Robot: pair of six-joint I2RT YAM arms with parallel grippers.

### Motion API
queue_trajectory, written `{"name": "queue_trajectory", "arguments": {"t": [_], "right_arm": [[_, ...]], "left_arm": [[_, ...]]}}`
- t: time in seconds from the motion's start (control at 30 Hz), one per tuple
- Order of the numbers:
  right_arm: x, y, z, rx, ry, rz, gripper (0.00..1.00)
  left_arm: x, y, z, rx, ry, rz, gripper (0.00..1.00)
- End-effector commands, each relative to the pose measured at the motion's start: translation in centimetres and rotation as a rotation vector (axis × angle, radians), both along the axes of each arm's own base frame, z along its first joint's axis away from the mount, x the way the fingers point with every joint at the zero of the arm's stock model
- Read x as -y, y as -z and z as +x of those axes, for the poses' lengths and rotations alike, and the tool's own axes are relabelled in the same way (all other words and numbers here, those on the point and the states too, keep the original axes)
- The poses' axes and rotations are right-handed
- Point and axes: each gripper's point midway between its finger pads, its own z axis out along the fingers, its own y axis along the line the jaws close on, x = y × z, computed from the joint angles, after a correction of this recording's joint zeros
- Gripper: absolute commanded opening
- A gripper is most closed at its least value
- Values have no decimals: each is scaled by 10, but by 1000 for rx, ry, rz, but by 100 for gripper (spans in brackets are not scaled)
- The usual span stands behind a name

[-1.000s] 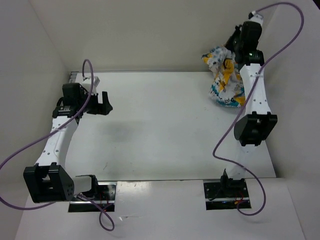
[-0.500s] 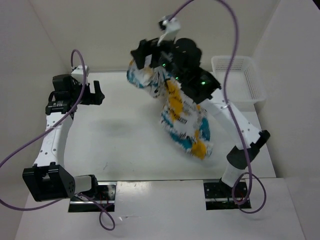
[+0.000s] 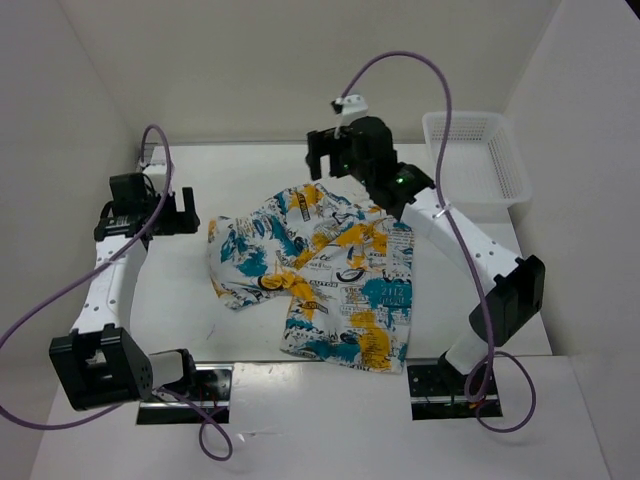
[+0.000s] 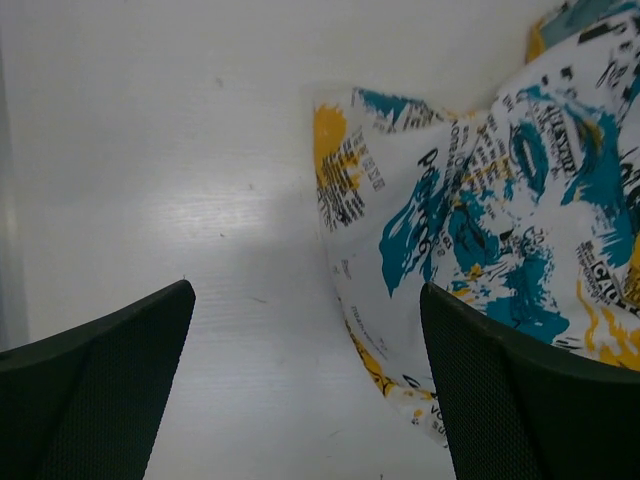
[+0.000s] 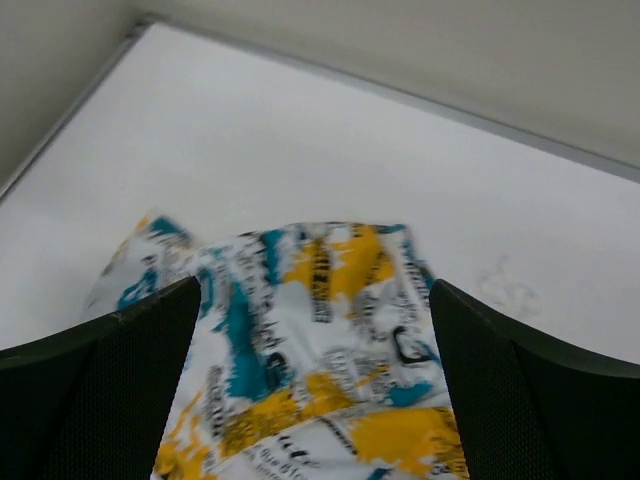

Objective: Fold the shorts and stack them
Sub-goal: Move the shorts to the center of the board

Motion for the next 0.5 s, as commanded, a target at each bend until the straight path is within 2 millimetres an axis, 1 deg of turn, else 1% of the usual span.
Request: {"name": "queue_trajectory", "arguments": {"t": [0.0,0.03,0.07,0.1,0.13,0.17,0.2,0.23,0.27,0.3,0.33,0.37,0.4,0.43,0.47], "right_arm": [[62,29,36,-52,225,-8,100],[76,48,43,-95,280,-36,100],[98,64,53,-131,349,-62,100],[109,102,55,-209,370,-122,100],[117,118,58,-237,386,-141,100],[126,131,62,-262,396,-144,100],[124,152,62,-288,378,-166,100],[126,162,65,-302,368,-175,100],[124,171,65,-320,359,-181,100],[123,195,64,-367,343,-216,100],[123,208,62,-403,342,-240,100],[126,213,64,-425,367,-255,100],[136,227,62,-474,397,-275,100],[150,248,52,-551,431,-314,100],[157,258,45,-590,454,-312,100]], "left_arm": [[11,51,-20,-163,27,-50,100],[8,62,-23,-190,14,-42,100],[10,70,-26,-205,13,-27,100],[7,81,-28,-232,-3,6,100],[6,96,-32,-256,-13,27,100],[1,101,-33,-260,-35,62,100],[2,113,-34,-288,-32,68,100],[6,117,-32,-287,-20,70,100],[6,120,-33,-299,-20,69,100],[11,124,-30,-305,-2,62,100],[16,127,-30,-313,16,55,100],[16,127,-30,-313,16,55,100],[22,131,-30,-323,36,49,100],[25,133,-31,-332,47,50,100],[25,137,-31,-343,48,49,100]]}}
